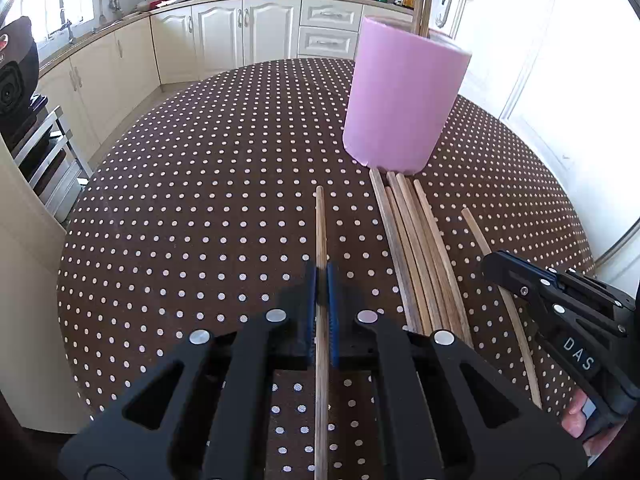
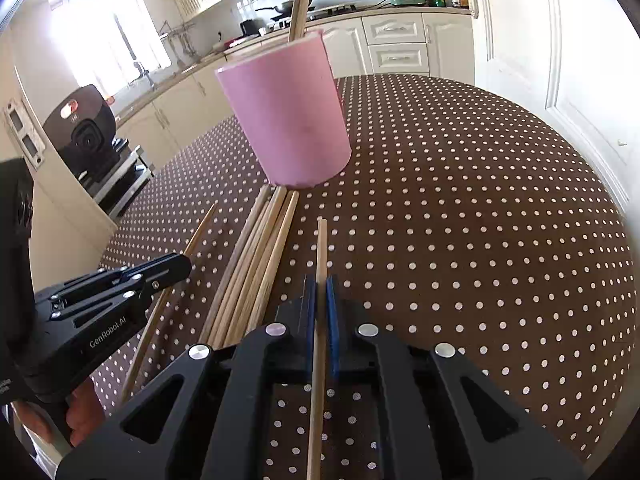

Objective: Organize utensils
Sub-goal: 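Lift both held chopsticks upright and carry them over the pink cup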

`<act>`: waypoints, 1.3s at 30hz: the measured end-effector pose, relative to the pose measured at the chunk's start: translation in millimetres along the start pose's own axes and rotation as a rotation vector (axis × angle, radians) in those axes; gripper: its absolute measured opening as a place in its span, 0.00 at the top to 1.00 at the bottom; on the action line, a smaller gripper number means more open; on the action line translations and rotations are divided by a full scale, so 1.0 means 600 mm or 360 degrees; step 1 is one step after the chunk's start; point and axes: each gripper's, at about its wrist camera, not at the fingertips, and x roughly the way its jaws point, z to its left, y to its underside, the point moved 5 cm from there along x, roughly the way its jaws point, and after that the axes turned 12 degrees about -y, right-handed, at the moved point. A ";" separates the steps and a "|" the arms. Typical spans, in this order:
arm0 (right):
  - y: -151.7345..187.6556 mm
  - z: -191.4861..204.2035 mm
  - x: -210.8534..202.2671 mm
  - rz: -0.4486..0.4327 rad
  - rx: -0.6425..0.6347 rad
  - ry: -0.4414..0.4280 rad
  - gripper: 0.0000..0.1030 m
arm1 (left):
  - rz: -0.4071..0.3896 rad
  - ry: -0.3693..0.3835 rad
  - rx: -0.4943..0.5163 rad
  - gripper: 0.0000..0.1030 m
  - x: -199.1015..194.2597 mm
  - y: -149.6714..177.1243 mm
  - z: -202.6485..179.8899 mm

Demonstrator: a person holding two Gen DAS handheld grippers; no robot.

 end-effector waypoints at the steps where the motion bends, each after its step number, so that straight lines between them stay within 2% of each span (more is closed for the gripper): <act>1: -0.002 -0.001 -0.005 -0.0018 0.0012 -0.0018 0.96 | -0.0002 0.0012 -0.0004 0.94 -0.001 0.000 0.000; 9: -0.026 0.006 -0.042 -0.0166 0.0012 -0.0082 0.96 | -0.0126 0.0056 -0.0080 0.94 -0.038 -0.019 0.022; 21: -0.069 0.035 -0.100 -0.0419 -0.0045 -0.0141 0.96 | -0.0335 0.0089 -0.0099 0.95 -0.107 -0.073 0.032; 39: -0.145 0.081 -0.148 -0.0767 -0.0149 -0.0195 0.96 | -0.0608 0.0142 -0.0099 0.95 -0.188 -0.145 0.003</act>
